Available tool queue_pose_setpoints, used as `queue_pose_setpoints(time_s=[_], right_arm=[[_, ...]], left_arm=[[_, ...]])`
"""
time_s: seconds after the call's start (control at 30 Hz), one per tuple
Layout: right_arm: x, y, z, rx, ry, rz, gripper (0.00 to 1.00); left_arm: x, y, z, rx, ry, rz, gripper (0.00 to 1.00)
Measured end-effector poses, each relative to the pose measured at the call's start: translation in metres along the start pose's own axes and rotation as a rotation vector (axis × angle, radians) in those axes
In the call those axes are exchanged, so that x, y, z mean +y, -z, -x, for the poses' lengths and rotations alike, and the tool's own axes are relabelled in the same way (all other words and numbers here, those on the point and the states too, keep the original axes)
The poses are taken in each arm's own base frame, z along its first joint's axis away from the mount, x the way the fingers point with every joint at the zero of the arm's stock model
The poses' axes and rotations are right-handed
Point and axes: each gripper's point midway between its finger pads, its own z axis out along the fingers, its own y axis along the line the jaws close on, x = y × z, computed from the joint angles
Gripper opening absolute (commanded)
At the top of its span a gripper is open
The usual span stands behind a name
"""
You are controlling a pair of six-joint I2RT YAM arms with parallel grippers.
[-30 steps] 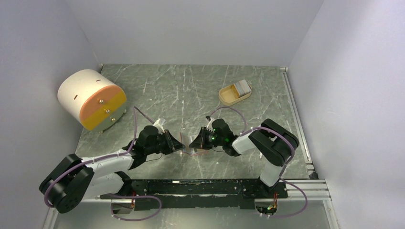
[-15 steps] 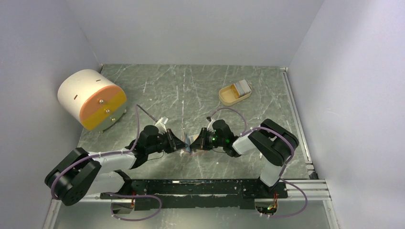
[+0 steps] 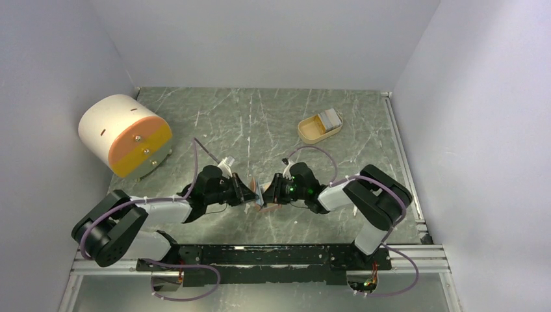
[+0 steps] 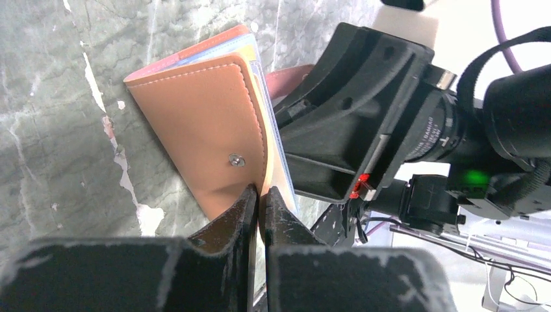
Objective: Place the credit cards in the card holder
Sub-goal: Insert the credit card into the card holder.
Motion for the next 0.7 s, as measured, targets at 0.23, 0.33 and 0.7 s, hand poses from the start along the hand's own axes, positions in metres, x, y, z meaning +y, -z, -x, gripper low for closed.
queue_pose_setpoints(time_s=[0.23, 0.33, 0.7], right_arm=[[-0.001, 0.016, 0.016, -0.053, 0.071, -0.098, 0.37], [-0.003, 0.024, 0.024, -0.072, 0.092, -0.143, 0.39], [0.017, 0.064, 0.096, -0.239, 0.234, -0.272, 0.59]], left_arm=[[0.005, -0.004, 0.002, 0.012, 0.013, 0.052, 0.09], [0.008, -0.005, 0.001, 0.018, 0.014, 0.063, 0.09], [0.003, 0.006, 0.008, -0.023, -0.001, 0.077, 0.12]])
